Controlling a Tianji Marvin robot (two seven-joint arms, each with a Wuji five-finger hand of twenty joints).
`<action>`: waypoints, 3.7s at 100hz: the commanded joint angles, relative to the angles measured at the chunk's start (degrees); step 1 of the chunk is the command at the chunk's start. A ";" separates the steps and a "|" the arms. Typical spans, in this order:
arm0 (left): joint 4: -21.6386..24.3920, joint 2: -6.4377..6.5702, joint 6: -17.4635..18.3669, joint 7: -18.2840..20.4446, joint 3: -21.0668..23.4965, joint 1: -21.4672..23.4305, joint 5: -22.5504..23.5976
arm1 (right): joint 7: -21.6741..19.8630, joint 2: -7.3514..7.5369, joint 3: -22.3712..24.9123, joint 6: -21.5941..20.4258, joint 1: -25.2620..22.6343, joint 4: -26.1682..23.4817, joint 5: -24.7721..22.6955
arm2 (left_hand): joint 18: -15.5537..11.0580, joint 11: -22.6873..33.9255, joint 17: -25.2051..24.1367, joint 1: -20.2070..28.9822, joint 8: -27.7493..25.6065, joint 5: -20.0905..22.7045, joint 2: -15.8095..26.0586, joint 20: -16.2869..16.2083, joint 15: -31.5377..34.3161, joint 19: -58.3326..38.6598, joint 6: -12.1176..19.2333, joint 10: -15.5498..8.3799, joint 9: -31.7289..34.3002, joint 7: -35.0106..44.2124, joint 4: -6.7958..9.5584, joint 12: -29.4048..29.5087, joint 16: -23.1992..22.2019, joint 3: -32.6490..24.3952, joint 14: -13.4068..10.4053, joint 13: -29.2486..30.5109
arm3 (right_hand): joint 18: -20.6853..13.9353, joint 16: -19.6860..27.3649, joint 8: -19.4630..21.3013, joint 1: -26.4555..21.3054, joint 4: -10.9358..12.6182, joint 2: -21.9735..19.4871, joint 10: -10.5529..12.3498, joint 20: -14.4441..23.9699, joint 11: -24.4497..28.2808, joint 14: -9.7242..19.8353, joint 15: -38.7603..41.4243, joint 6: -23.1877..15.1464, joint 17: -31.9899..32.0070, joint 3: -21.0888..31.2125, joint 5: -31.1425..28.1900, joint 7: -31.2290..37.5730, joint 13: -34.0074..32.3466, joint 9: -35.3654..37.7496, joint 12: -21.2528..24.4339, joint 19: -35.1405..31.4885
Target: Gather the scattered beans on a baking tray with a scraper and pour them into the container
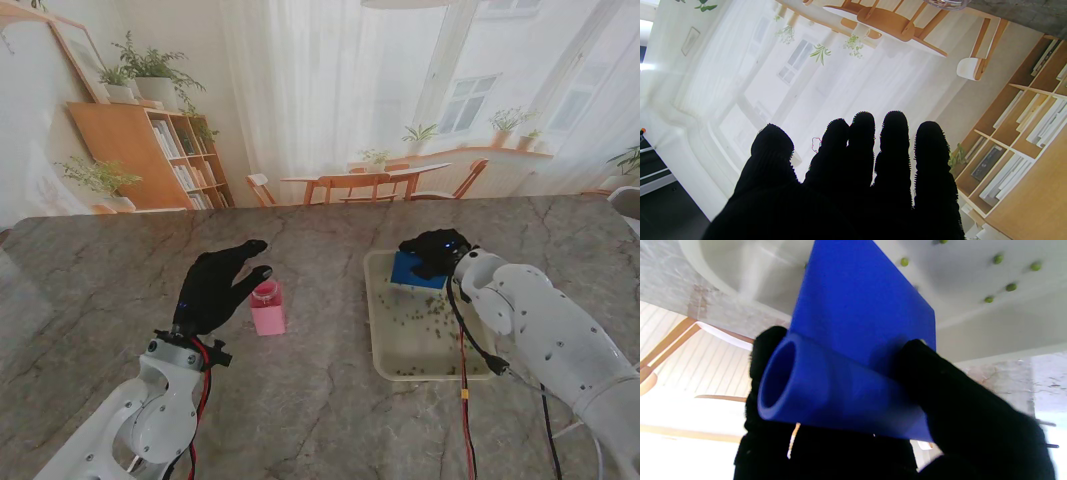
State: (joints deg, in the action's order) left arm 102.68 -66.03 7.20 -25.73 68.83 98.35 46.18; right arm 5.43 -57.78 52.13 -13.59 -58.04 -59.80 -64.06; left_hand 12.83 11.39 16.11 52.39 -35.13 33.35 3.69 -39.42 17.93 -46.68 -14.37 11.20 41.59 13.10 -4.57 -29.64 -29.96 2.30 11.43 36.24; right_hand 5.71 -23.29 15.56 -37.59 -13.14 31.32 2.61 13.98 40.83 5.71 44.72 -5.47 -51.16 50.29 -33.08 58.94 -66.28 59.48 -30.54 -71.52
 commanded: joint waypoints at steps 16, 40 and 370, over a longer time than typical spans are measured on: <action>0.03 -0.06 -0.27 0.38 -0.44 0.07 0.10 | 2.92 -0.20 -3.73 1.83 3.40 3.46 0.52 | -0.15 -0.39 -0.14 2.04 -0.10 1.06 1.77 -0.52 0.49 -1.03 0.37 -0.95 0.27 -0.23 2.02 -0.21 -0.66 0.31 0.04 0.73 | -6.42 0.32 -3.48 -10.02 -0.42 -7.69 0.59 -1.36 1.59 3.96 0.46 -7.28 -1.90 2.50 -1.18 4.56 0.86 -2.80 2.61 0.10; -0.42 0.03 -0.52 1.12 -1.04 -0.67 0.03 | 7.50 -1.04 -9.13 2.11 6.97 8.32 3.30 | -0.12 -0.45 -0.24 1.91 0.02 1.03 1.75 -0.56 0.49 -1.06 0.27 -0.96 0.14 -0.33 2.01 -0.15 -0.69 0.37 0.06 0.66 | -6.78 1.62 -5.82 -10.08 -1.60 -5.26 -0.85 -3.66 5.38 3.65 2.19 -9.37 2.28 2.38 -1.35 6.79 6.42 -8.44 4.01 1.73; -0.75 -0.37 0.42 0.74 0.77 0.20 -2.21 | -25.81 0.64 23.38 -7.23 -32.42 -24.02 17.12 | 0.82 -0.60 -0.68 1.93 1.16 1.51 2.09 -1.72 0.94 -1.49 0.04 -0.86 0.21 -0.50 2.03 0.11 -1.44 0.31 0.24 1.02 | -0.99 -1.73 10.02 -5.92 -2.11 20.87 -2.35 9.60 2.46 2.69 15.95 -11.17 -1.52 32.17 -23.04 -0.11 -1.41 4.52 -8.07 -6.68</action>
State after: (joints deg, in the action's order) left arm 101.70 -66.14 7.81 -24.95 69.71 98.16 44.22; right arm -18.41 -57.56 76.19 -20.86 -88.02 -85.28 -47.04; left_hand 12.99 11.38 16.11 52.39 -34.74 33.37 3.71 -39.53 18.31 -47.36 -14.37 11.20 41.59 13.06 -4.57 -29.64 -30.46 2.30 11.73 36.25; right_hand 4.29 -23.54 21.33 -35.79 -16.78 54.69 1.73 23.93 43.60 3.47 56.73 -9.34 -51.23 72.38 -49.08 54.28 -61.83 62.33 -37.27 -77.20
